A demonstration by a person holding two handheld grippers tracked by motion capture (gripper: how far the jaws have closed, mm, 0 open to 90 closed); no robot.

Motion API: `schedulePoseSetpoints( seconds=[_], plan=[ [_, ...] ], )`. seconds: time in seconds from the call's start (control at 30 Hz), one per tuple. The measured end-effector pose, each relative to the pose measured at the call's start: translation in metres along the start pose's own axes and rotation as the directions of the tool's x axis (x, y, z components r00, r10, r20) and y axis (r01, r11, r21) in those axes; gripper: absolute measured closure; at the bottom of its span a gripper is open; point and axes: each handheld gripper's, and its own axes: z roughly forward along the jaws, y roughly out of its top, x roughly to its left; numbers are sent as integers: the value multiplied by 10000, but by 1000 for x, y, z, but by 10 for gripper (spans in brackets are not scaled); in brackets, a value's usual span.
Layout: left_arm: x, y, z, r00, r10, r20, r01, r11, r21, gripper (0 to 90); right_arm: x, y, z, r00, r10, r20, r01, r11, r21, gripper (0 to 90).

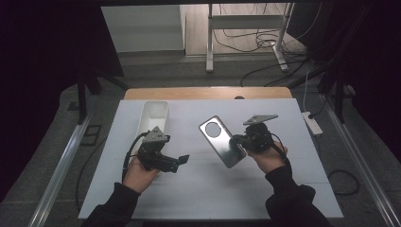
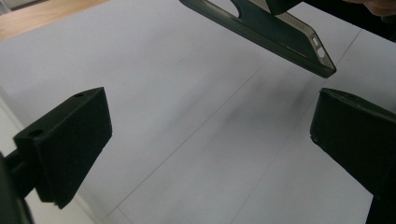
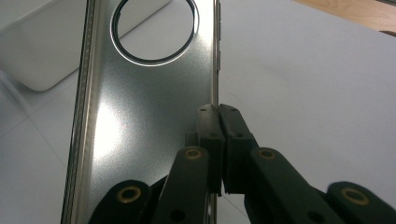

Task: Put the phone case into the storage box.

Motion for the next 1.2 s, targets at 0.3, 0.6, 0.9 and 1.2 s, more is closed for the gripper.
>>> schedulePoseSetpoints(
  seconds=[0.3, 0.6, 0.9, 1.2],
  plan=[
    [-2, 10, 13, 9996, 228, 170, -228, 9997, -33, 1, 5, 1, 0, 10000, -41, -87, 40, 9999, -109, 885],
    [-5, 16, 25, 9987, 244, 452, -243, 9997, -22, 1, 11, 3, 0, 9999, -86, -104, 83, 9998, -201, 885],
    [-10, 20, 36, 9975, 35, 707, -35, 10000, -2, 1, 19, 4, 1, 9998, -126, -177, 122, 9996, -242, 885],
    [-14, 22, 48, 9953, -59, 966, 34, 9997, 260, 3, 25, 3, 5, 9996, -143, -246, 136, 9996, -259, 885]
  ],
)
